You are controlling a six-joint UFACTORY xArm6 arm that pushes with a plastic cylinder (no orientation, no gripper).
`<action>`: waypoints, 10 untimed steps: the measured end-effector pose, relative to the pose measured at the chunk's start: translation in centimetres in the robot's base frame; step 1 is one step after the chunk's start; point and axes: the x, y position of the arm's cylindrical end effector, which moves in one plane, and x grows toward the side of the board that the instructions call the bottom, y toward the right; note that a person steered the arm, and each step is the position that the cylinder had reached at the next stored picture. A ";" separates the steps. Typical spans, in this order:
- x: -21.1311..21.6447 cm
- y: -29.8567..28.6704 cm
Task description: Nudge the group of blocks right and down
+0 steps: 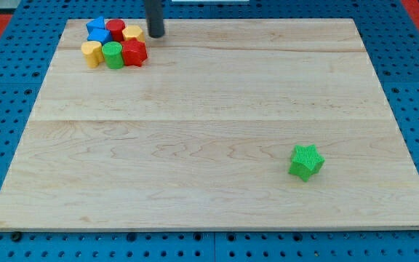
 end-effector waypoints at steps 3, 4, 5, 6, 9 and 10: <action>-2.3 -5.7; -2.3 -6.3; -2.3 -8.5; -2.3 -10.2; -2.3 -10.7; -1.9 -13.2</action>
